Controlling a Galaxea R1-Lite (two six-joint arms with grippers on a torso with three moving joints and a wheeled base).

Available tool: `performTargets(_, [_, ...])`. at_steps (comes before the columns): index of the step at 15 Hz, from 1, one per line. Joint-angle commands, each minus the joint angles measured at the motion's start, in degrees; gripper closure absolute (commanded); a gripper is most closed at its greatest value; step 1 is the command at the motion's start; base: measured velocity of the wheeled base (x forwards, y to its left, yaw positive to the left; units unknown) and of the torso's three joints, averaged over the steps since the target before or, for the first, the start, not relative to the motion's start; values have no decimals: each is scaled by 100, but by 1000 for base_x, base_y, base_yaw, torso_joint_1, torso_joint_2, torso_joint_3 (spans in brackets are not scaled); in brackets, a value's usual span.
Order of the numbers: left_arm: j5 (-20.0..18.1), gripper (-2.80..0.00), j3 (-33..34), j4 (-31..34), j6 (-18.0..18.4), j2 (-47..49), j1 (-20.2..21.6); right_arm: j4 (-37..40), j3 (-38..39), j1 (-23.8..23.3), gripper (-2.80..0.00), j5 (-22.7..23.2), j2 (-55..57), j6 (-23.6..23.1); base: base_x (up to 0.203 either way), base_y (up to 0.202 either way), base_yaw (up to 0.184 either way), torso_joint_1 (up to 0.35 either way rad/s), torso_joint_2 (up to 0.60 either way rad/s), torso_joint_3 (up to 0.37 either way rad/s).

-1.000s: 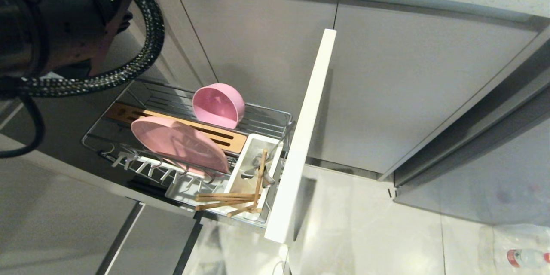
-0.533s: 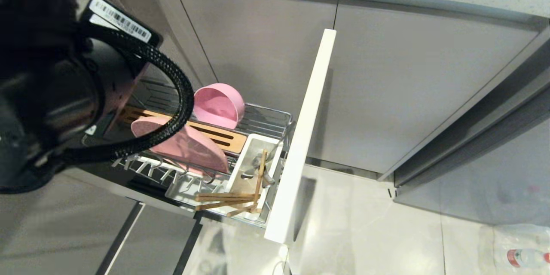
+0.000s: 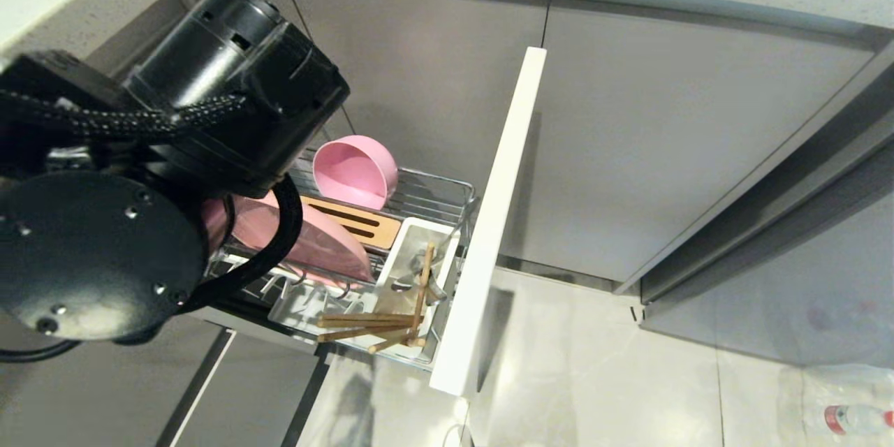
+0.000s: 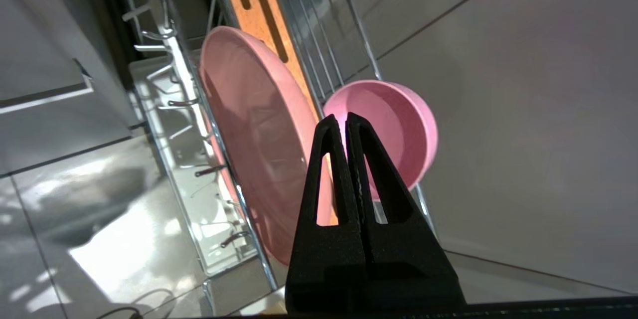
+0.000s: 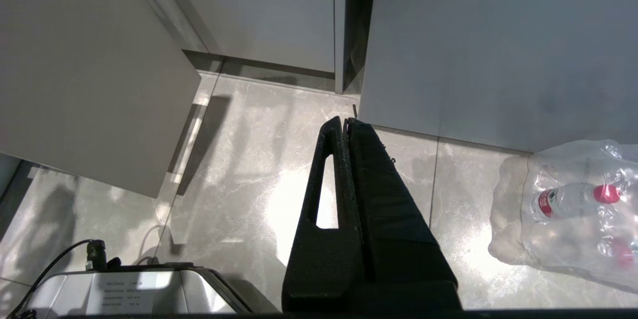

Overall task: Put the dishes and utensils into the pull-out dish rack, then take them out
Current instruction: Take the plate out of the cupboard

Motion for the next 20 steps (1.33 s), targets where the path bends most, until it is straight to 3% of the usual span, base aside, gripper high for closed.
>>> performTargets(1, [41, -280, -2, 39, -65, 59, 71, -2, 9, 1, 0, 0, 2, 3, 0, 0, 0, 0, 0, 0])
performTargets(6, [-70, -280, 56, 39, -307, 97, 125, -2, 9, 1, 0, 0, 2, 3, 0, 0, 0, 0, 0, 0])
performTargets(20, [-1466, -280, 165, 100, -791, 525, 894, -2, 9, 1, 0, 0, 2, 3, 0, 0, 0, 0, 0, 0])
